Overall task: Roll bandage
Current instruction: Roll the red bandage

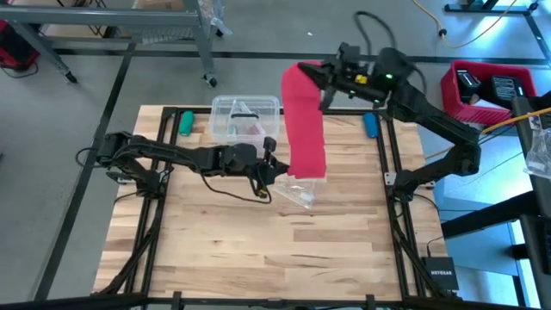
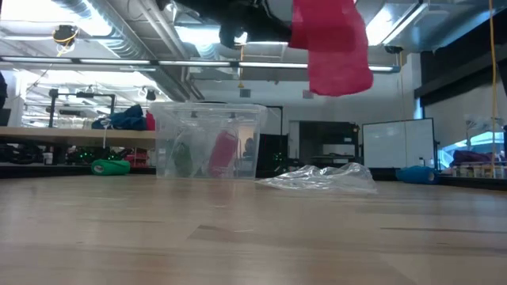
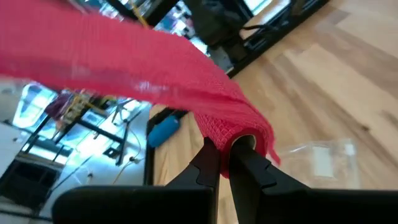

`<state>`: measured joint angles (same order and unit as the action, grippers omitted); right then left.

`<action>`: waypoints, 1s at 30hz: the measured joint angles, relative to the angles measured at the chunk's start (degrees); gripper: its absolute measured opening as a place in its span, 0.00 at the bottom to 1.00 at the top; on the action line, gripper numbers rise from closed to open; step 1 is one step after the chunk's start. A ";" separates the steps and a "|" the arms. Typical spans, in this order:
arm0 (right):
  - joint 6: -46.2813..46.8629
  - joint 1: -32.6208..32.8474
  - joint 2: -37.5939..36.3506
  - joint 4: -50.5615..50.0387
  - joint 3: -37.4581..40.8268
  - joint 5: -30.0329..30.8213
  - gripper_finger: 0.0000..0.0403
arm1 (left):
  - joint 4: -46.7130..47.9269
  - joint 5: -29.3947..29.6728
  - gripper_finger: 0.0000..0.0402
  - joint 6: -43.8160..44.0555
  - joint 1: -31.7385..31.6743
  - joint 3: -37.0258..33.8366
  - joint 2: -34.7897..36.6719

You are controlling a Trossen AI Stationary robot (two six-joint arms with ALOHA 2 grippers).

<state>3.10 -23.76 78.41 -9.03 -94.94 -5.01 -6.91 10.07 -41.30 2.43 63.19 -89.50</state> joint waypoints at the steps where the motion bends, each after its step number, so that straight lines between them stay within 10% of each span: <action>1: -0.24 -0.82 0.68 -1.57 0.00 0.04 0.01 | 0.07 -0.01 0.03 -0.13 0.50 -0.06 -0.01; 13: -0.55 -2.64 12.26 -26.98 0.00 0.94 0.04 | 0.32 -0.61 0.03 0.59 4.48 -0.14 -0.03; 30: -4.03 -2.15 16.34 -38.22 0.00 -9.66 0.55 | 1.35 -2.19 0.03 13.77 4.02 -0.10 -0.75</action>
<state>-0.93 -25.90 94.76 -47.24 -94.94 -14.67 -5.56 7.88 -27.53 6.45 63.09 -90.26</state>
